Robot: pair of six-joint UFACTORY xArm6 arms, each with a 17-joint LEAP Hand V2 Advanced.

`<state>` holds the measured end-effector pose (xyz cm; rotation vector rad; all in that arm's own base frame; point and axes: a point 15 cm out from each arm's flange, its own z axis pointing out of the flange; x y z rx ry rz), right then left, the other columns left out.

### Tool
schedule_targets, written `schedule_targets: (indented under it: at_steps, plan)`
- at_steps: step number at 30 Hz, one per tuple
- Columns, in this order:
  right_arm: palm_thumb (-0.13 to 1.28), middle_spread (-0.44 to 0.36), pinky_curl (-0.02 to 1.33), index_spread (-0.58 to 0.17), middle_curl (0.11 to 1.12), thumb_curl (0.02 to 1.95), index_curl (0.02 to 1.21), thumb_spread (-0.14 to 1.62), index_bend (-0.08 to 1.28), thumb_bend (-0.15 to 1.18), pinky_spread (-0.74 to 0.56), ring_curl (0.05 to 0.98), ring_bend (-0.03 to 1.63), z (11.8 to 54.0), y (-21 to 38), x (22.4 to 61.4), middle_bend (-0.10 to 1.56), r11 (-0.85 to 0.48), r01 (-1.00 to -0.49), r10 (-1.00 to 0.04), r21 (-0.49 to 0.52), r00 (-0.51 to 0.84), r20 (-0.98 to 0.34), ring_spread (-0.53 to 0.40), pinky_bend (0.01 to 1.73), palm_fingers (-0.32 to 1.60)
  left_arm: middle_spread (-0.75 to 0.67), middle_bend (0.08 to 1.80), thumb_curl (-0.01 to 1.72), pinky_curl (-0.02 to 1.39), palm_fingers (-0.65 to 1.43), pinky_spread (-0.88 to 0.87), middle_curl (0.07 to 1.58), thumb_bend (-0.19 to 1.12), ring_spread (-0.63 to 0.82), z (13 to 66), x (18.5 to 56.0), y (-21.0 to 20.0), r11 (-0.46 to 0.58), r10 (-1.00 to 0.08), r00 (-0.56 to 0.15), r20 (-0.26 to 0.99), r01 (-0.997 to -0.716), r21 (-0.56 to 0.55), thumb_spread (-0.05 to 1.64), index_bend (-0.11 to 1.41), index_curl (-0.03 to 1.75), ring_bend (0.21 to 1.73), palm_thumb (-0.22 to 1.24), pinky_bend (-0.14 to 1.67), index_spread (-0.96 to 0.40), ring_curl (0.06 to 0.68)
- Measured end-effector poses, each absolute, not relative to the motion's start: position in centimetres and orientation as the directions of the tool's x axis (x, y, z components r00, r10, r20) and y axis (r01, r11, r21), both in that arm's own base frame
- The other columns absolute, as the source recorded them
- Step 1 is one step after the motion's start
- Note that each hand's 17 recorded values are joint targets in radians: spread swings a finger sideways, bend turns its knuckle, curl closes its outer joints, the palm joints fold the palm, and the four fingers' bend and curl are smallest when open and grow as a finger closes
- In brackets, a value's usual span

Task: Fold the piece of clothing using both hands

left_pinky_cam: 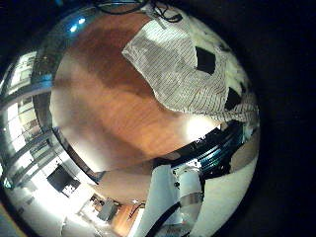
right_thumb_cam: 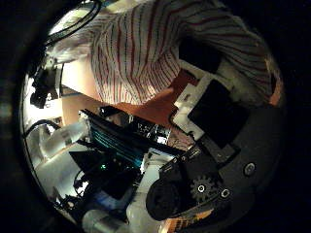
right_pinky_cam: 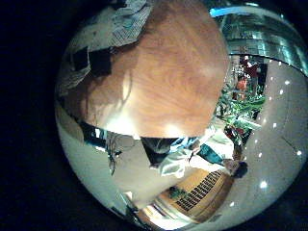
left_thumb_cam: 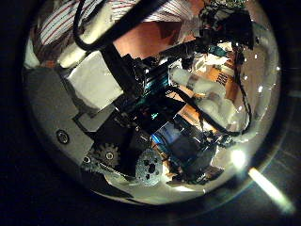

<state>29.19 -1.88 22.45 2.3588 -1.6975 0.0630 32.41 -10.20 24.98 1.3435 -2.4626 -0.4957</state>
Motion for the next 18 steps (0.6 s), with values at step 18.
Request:
schedule_targets:
  at_steps: [18]
  plan:
    - [1.02,-0.151,0.89,-0.271,0.86,0.63,0.9,1.13,1.07,-0.01,-0.21,0.762,1.35,32.2,0.3,35.7,1.26,-0.268,-0.962,-0.956,0.049,0.271,0.11,-0.229,1.25,1.07,-0.62,0.77,0.44,0.88,0.99,-0.87,0.94,-0.01,-0.51,27.1,34.7,-8.0,0.46,-0.877,-0.476,0.07,-0.788,0.408,1.2,0.18,1.16,1.13,0.69,0.25,-0.7,0.521]
